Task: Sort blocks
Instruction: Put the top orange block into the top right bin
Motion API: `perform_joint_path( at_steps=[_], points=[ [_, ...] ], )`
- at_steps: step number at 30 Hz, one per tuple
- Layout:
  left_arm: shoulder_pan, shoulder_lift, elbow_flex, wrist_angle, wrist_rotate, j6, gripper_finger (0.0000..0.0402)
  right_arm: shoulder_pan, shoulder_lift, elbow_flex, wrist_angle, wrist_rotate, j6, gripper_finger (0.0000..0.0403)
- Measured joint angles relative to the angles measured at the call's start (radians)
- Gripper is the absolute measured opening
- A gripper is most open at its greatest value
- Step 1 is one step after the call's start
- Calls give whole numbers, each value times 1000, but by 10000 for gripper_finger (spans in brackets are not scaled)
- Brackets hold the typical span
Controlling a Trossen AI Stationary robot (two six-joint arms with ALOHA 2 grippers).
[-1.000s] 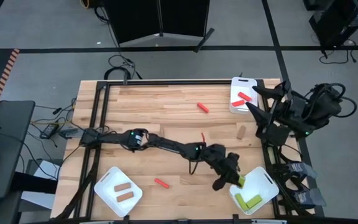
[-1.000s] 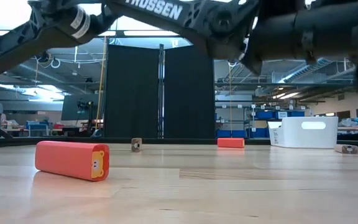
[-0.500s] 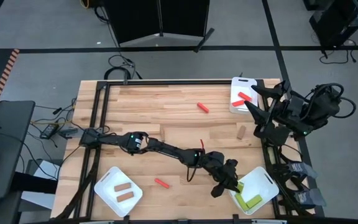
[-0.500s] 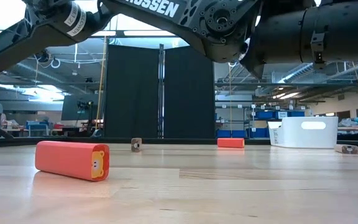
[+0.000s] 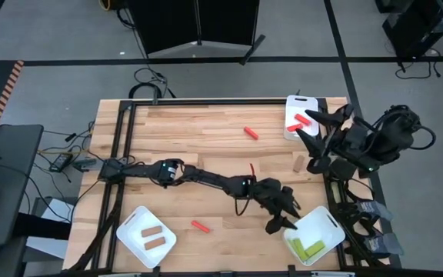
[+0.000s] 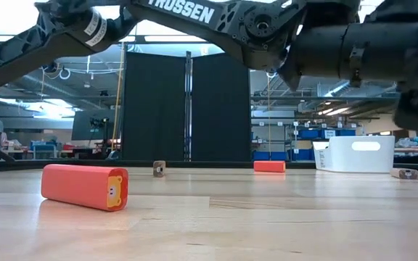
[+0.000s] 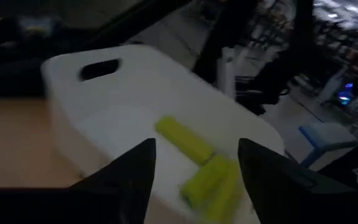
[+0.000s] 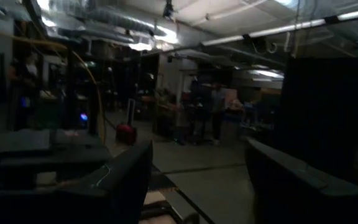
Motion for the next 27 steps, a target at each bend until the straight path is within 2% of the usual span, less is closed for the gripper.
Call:
perform_joint_path(
  at_steps=[2, 4, 9, 11, 12, 19, 27],
  points=[
    [8, -18, 0, -23, -30, 4, 225, 0, 10, 0, -12, 40, 7, 266],
    [18, -56, 0, -71, -69, 43, 197, 0, 18, 0, -47, 86, 22, 265],
    [47, -143, 4, -246, -166, 162, 76, 0, 19, 0, -190, 106, 149, 263],
    [66, -155, 2, -298, -169, 182, 24, 4, 18, 0, -238, 89, 197, 262],
    [77, -159, 1, -316, -161, 189, 13, 5, 17, 0, -261, 81, 225, 261],
    [161, -208, 2, -472, -149, 237, 5, 5, 17, 0, -454, 31, 410, 256],
    [219, -282, -19, -489, -163, 286, 3, 5, 17, 0, -591, 27, 539, 254]
  ],
)
